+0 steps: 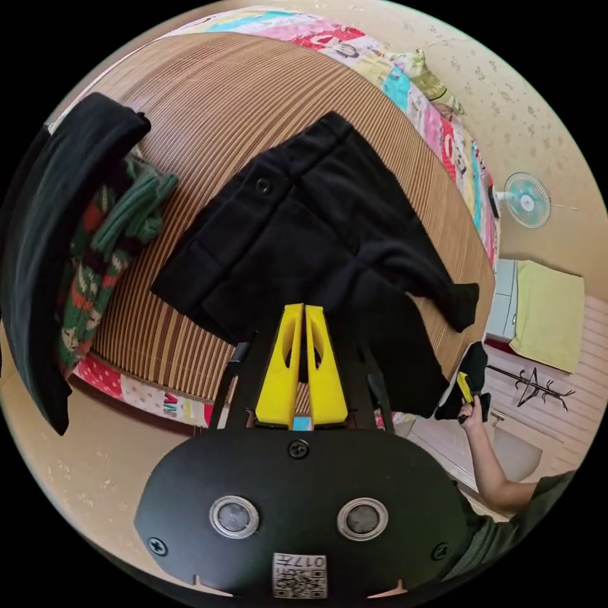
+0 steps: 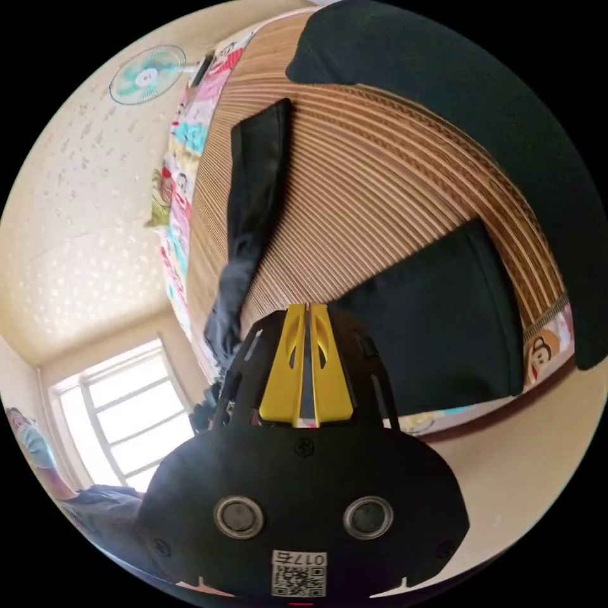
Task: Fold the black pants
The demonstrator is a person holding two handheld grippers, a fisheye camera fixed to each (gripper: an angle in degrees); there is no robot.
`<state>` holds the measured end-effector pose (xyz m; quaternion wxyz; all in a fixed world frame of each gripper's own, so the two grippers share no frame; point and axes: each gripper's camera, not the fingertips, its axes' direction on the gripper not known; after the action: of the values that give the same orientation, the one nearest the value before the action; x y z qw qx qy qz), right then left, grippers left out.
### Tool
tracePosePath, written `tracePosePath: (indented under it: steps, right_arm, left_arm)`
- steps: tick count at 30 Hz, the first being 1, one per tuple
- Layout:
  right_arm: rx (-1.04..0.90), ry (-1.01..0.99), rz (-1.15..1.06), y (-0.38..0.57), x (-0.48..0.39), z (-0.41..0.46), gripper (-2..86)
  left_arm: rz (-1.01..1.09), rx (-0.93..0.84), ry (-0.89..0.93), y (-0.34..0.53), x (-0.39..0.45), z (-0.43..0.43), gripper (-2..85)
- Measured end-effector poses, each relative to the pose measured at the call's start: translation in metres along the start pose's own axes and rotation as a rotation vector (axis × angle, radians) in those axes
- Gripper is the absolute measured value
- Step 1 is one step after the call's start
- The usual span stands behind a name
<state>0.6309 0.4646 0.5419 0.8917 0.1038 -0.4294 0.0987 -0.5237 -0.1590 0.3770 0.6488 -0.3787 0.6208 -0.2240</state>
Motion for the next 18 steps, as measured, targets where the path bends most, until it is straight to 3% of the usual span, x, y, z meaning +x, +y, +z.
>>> tracePosePath:
  steps: [5, 10, 11, 13, 18]
  right_arm:
    - [0.051, -0.168, 0.111, -0.085, -0.001, 0.019, 13.2]
    - [-0.042, -0.089, 0.242, -0.124, -0.005, 0.052, 5.4]
    - [-0.029, -0.093, 0.225, -0.123, -0.01, 0.05, 5.0]
    - [0.153, -0.328, 0.064, -0.096, -0.047, 0.018, 3.9]
    - [0.294, -0.499, -0.075, 0.015, -0.139, -0.05, 2.8]
  left_arm:
    - [0.078, 0.008, 0.103, -0.034, 0.03, -0.002, -0.9]
    - [0.183, -0.019, 0.127, -0.037, 0.06, 0.005, -1.0]
    - [0.176, -0.018, 0.146, -0.034, 0.062, 0.005, -0.9]
    - [0.136, -0.014, 0.213, -0.029, 0.06, 0.003, -0.9]
    - [0.125, 0.075, 0.311, -0.017, 0.06, -0.014, -0.6]
